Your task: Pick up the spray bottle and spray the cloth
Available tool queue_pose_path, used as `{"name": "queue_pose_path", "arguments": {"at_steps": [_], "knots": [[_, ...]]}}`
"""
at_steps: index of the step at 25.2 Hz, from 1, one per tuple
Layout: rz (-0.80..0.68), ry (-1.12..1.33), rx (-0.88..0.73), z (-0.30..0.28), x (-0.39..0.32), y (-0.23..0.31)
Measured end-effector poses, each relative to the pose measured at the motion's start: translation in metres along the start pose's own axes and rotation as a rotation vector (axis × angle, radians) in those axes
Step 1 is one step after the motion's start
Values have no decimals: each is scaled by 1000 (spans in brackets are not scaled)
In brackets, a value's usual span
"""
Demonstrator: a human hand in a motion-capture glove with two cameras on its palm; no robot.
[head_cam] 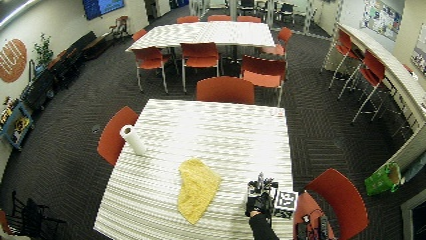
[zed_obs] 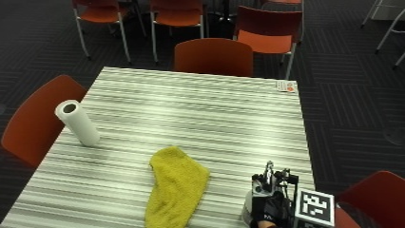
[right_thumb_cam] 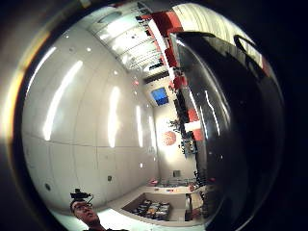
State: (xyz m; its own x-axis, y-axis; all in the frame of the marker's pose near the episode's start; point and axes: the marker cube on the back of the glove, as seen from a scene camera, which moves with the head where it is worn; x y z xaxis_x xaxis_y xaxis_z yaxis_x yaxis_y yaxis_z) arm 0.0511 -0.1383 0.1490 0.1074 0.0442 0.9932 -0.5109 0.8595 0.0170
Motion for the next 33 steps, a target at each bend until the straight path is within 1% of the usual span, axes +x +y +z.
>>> {"name": "queue_pose_path", "arguments": {"at_steps": [6,11,15,18,25,30,33], "knots": [[-22,4,-42,-6,-47,-3],[-92,6,-50,-9,-98,6],[-109,10,-55,-5,-110,8],[-105,14,-88,5,-110,9],[-74,36,-285,58,-119,27],[-46,36,-455,103,-140,56],[-59,79,-532,129,-141,58]]}}
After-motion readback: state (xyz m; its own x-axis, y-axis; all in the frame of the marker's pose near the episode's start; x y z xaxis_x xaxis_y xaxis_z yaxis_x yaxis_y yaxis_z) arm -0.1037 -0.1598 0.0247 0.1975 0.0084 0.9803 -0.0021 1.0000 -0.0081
